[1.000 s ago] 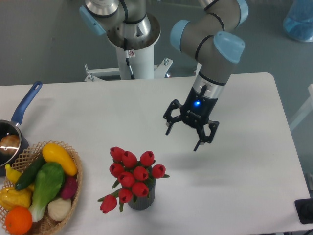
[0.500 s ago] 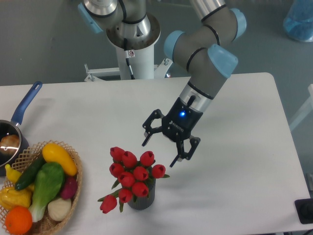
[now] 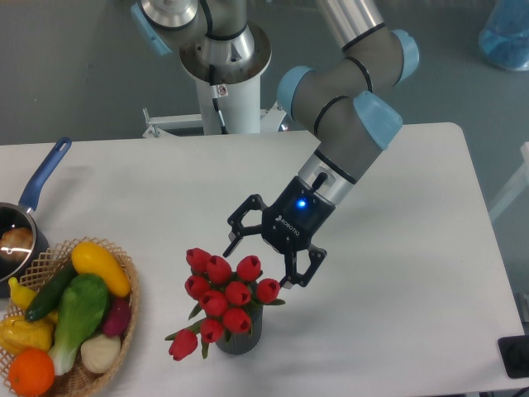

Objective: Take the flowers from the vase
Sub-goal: 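Move the open gripper toward the red tulip stems above the vase, then lower the gripper around the tulip stems and close it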

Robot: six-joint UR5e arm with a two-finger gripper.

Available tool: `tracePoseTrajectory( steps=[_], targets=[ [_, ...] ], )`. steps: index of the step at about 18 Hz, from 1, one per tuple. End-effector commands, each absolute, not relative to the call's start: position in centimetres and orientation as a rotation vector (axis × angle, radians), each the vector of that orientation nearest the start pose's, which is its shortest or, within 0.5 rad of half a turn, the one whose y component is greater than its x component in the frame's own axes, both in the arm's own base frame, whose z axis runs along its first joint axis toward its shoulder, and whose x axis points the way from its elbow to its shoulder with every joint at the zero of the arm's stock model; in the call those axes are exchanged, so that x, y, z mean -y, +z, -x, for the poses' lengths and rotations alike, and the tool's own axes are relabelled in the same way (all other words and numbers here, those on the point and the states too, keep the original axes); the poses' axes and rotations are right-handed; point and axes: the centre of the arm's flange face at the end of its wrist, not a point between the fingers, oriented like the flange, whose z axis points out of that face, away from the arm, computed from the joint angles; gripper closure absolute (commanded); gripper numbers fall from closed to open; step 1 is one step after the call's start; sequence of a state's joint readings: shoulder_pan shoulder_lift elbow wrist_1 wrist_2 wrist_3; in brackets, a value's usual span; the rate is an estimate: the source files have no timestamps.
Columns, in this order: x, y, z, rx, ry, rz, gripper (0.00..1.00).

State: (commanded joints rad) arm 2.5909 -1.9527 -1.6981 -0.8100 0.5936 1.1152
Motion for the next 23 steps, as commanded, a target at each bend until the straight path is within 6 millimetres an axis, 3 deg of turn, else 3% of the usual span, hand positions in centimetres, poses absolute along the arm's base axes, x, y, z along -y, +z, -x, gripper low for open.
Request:
tracePoseTrajectory(
  steps=[13,14,15,18,19,21,23],
  targets=[
    [-52.4,33.3,39.4,-0.289,-0.374,2.07,0.0],
    [-52.5,33.3,39.3,-0.286,-0.384,2.06,0.04],
    [-52.4,33.2,39.3,-0.285,-0.386,2.06,0.13],
    [-52.4,33.0,39.2,-0.283,-0.393,2.056,0.65],
    [-52.4,33.2,39.1,-0.284,-0.396,2.048,0.77],
    [-52.3,33.3,39.1,-0.284,-0.394,2.046,0.9],
    [-52.1,33.5,39.2,-0.282,-0.393,2.042,0.93]
  ],
)
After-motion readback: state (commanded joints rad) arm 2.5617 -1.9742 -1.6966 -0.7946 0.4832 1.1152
